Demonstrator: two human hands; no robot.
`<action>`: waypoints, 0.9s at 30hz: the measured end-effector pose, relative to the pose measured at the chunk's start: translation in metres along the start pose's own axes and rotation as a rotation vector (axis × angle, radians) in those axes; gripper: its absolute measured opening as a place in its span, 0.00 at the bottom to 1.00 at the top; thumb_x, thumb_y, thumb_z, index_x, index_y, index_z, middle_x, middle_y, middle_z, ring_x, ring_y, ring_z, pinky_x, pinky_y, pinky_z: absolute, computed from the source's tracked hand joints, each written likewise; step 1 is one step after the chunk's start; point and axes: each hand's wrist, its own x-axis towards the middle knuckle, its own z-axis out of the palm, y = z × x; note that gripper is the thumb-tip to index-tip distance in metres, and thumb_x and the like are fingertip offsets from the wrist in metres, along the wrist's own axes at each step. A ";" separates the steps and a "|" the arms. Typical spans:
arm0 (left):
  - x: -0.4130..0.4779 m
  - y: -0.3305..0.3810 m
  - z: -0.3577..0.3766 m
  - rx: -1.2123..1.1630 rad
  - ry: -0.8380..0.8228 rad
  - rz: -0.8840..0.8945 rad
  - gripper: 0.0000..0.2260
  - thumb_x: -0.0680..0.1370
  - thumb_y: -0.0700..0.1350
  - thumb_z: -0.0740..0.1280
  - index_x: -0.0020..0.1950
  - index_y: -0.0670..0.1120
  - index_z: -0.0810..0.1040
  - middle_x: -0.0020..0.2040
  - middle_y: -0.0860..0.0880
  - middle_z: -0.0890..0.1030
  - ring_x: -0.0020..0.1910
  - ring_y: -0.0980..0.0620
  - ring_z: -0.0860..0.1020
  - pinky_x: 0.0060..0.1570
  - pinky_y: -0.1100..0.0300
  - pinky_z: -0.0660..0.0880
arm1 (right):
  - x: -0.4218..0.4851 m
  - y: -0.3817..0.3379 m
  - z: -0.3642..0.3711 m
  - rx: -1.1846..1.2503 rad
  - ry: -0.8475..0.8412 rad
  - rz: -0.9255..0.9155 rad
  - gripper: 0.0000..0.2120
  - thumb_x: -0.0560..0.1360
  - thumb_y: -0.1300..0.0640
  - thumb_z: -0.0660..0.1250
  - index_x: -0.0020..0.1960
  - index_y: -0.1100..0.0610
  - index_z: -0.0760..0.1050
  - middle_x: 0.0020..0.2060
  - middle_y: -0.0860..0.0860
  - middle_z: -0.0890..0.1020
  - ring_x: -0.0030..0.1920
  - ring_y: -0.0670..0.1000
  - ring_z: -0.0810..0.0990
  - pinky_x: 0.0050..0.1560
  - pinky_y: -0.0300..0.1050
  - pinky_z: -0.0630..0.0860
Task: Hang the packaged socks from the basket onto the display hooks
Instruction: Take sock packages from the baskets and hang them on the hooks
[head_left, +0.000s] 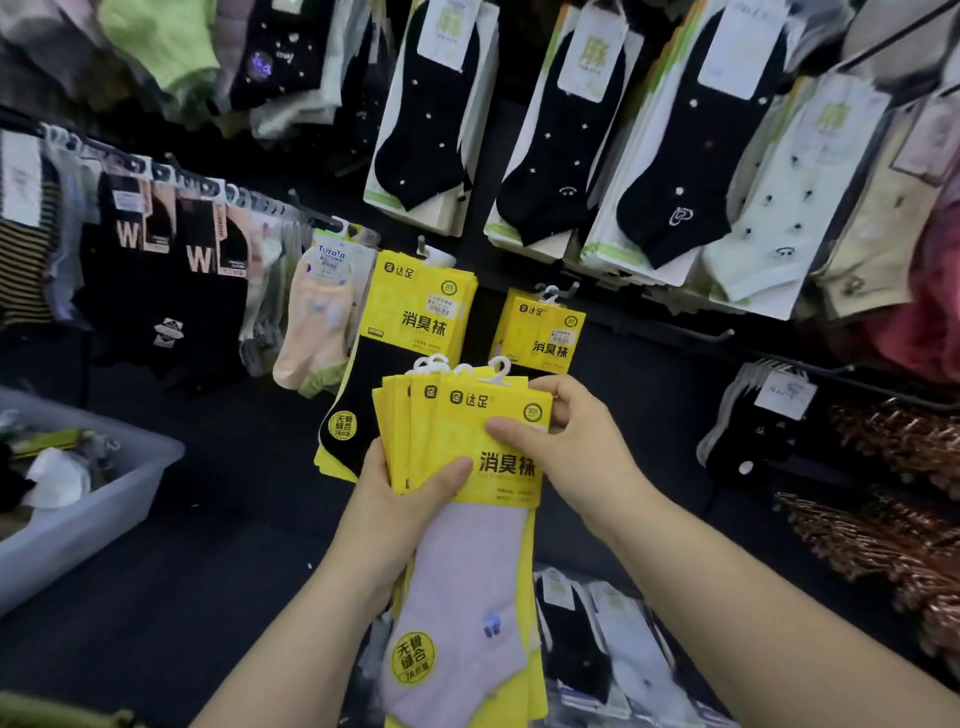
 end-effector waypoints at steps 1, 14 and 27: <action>-0.001 0.001 -0.001 -0.015 -0.005 -0.009 0.29 0.55 0.58 0.76 0.54 0.59 0.72 0.45 0.57 0.85 0.41 0.56 0.84 0.31 0.66 0.78 | 0.001 -0.001 -0.004 0.023 -0.026 0.008 0.18 0.68 0.60 0.76 0.54 0.51 0.73 0.43 0.49 0.85 0.42 0.47 0.84 0.36 0.37 0.79; 0.017 -0.005 -0.029 0.162 0.179 0.060 0.19 0.64 0.61 0.71 0.52 0.61 0.71 0.50 0.56 0.82 0.46 0.59 0.82 0.38 0.63 0.76 | 0.071 0.012 -0.040 0.044 0.362 0.074 0.10 0.78 0.56 0.62 0.42 0.49 0.81 0.24 0.40 0.75 0.25 0.41 0.69 0.27 0.35 0.70; 0.027 -0.011 -0.042 0.264 0.203 0.072 0.30 0.63 0.62 0.69 0.63 0.56 0.70 0.51 0.57 0.81 0.48 0.60 0.80 0.38 0.64 0.74 | 0.171 0.024 -0.033 -0.083 0.451 0.115 0.12 0.78 0.56 0.63 0.58 0.59 0.77 0.38 0.50 0.77 0.36 0.50 0.75 0.41 0.46 0.74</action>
